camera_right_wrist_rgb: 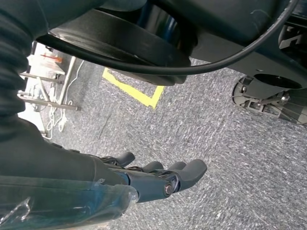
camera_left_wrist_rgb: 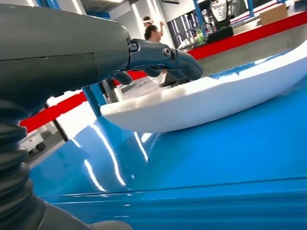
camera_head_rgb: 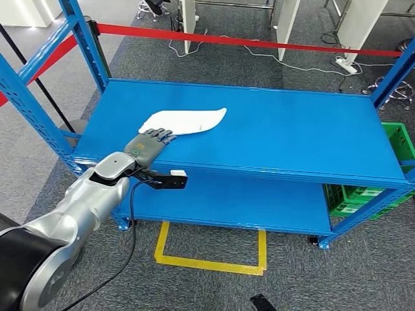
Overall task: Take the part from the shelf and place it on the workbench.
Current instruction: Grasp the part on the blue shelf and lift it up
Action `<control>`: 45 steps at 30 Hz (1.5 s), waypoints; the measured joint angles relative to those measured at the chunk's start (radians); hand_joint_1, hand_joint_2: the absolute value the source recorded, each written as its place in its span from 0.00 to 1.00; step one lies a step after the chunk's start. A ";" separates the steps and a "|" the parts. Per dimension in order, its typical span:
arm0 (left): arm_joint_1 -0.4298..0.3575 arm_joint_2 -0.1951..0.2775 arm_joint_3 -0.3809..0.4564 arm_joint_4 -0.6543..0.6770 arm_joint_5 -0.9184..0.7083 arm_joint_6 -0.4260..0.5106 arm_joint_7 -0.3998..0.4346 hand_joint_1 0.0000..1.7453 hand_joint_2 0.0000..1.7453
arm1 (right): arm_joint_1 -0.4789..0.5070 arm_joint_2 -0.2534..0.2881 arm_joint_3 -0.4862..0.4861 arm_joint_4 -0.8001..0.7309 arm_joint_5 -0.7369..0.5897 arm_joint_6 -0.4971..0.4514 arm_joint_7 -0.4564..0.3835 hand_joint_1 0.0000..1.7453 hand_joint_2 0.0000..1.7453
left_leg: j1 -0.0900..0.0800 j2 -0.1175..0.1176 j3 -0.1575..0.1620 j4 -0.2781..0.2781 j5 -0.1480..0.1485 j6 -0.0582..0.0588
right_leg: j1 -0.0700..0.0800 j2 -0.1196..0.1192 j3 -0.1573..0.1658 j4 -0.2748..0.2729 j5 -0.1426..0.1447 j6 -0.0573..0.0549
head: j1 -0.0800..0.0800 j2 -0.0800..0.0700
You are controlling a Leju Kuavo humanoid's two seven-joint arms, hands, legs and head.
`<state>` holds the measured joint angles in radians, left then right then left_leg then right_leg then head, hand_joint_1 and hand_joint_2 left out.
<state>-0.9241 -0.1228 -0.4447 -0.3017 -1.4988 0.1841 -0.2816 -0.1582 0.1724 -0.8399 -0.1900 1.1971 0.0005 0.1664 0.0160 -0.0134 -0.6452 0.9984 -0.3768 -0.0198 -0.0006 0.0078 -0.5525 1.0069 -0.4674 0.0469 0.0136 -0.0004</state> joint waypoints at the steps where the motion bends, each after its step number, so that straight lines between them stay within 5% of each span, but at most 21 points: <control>1: 0.000 -0.003 -0.001 0.000 0.001 0.001 -0.001 0.00 1.00 | 0.000 0.000 0.000 0.000 0.001 0.001 0.000 0.00 1.00 | 0.000 0.000 0.000 0.000 0.000 0.000 | 0.000 0.000 0.000 0.000 0.000 0.000 | 0.000 0.000; 21: 0.003 -0.034 -0.023 0.000 0.023 0.016 0.006 0.02 1.00 | 0.003 0.005 0.000 0.000 0.008 0.003 0.004 0.00 1.00 | 0.000 0.000 0.000 0.000 0.000 0.000 | 0.000 0.000 0.000 0.000 0.000 0.000 | 0.000 0.000; 25: 0.003 -0.033 -0.024 0.000 0.029 0.017 0.010 1.00 1.00 | 0.003 0.005 0.000 0.000 0.009 0.003 0.003 0.00 1.00 | 0.000 0.000 0.000 0.000 0.000 0.000 | 0.000 0.000 0.000 0.000 0.000 0.000 | 0.000 0.000; 41: 0.003 -0.027 -0.041 0.000 0.042 0.023 0.018 0.85 1.00 | 0.003 0.006 0.000 0.000 0.010 0.002 0.003 0.00 1.00 | 0.000 0.000 0.000 0.000 0.000 0.000 | 0.000 0.000 0.000 0.000 0.000 0.000 | 0.000 0.000; 42: 0.003 -0.027 -0.042 0.000 0.042 0.023 0.018 0.80 1.00 | 0.003 0.006 0.000 0.000 0.010 0.002 0.002 0.00 1.00 | 0.000 0.000 0.000 0.000 0.000 0.000 | 0.000 0.000 0.000 0.000 0.000 0.000 | 0.000 0.000; 45: 0.003 -0.026 -0.046 0.000 0.043 0.022 0.019 0.18 1.00 | 0.004 0.006 0.000 0.000 0.010 0.002 0.002 0.00 1.00 | 0.000 0.000 0.000 0.000 0.000 0.000 | 0.000 0.000 0.000 0.000 0.000 0.000 | 0.000 0.000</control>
<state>-0.9214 -0.1488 -0.4909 -0.3017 -1.4559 0.2064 -0.2625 -0.1546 0.1781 -0.8400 -0.1900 1.2066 0.0027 0.1681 0.0160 -0.0134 -0.6452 0.9984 -0.3768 -0.0198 -0.0006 0.0077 -0.5525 1.0070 -0.4674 0.0469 0.0136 -0.0004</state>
